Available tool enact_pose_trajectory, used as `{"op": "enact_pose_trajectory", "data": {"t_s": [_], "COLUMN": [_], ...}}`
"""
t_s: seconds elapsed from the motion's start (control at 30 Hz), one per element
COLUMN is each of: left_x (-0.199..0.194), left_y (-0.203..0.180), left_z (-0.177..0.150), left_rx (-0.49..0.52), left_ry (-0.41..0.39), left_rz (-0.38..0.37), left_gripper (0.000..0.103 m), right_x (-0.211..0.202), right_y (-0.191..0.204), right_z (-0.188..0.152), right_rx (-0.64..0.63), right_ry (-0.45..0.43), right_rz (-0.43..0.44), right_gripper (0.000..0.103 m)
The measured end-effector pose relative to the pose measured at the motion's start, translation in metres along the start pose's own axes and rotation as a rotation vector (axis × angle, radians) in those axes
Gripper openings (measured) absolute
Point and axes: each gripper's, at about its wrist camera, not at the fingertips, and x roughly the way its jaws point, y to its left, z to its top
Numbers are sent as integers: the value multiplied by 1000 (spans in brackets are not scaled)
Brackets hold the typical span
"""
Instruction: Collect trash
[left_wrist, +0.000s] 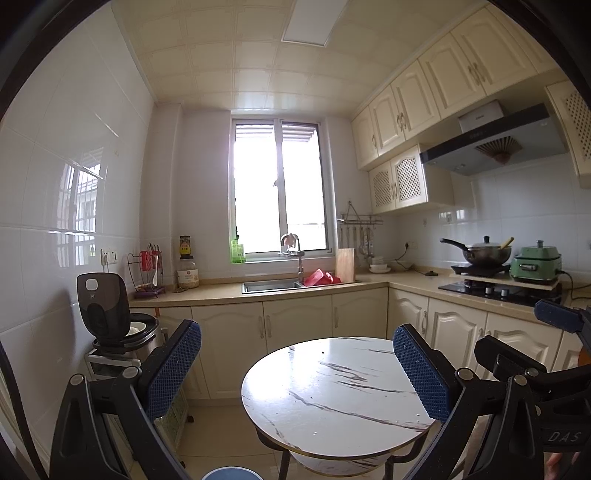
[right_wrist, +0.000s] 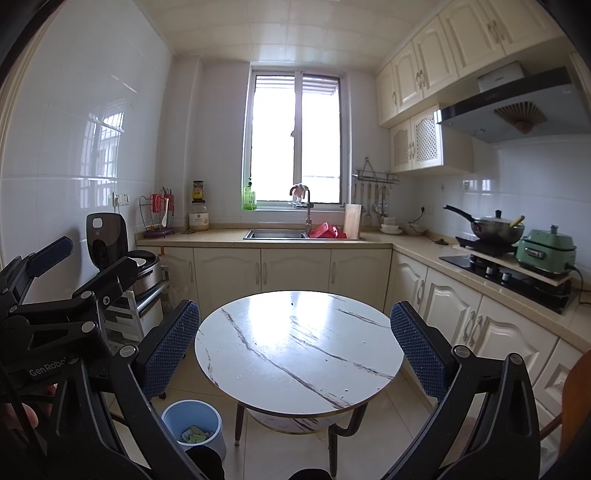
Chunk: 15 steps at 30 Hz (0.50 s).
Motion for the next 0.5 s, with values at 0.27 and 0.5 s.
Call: {"op": "enact_pose_trajectory", "data": {"t_s": [0.27, 0.5], "left_x": [1, 3], "left_y": [1, 2], "left_z": [0, 1], "left_rx": [0, 3], "left_ry": [0, -1], "left_rz": [-1, 0], "left_gripper": [102, 102], "right_x": [0, 0], "right_y": [0, 0], "right_z": [0, 0], "right_rx": [0, 0], "right_ry": [-1, 0], "right_rz": [-2, -2], "right_gripper": [103, 103]}}
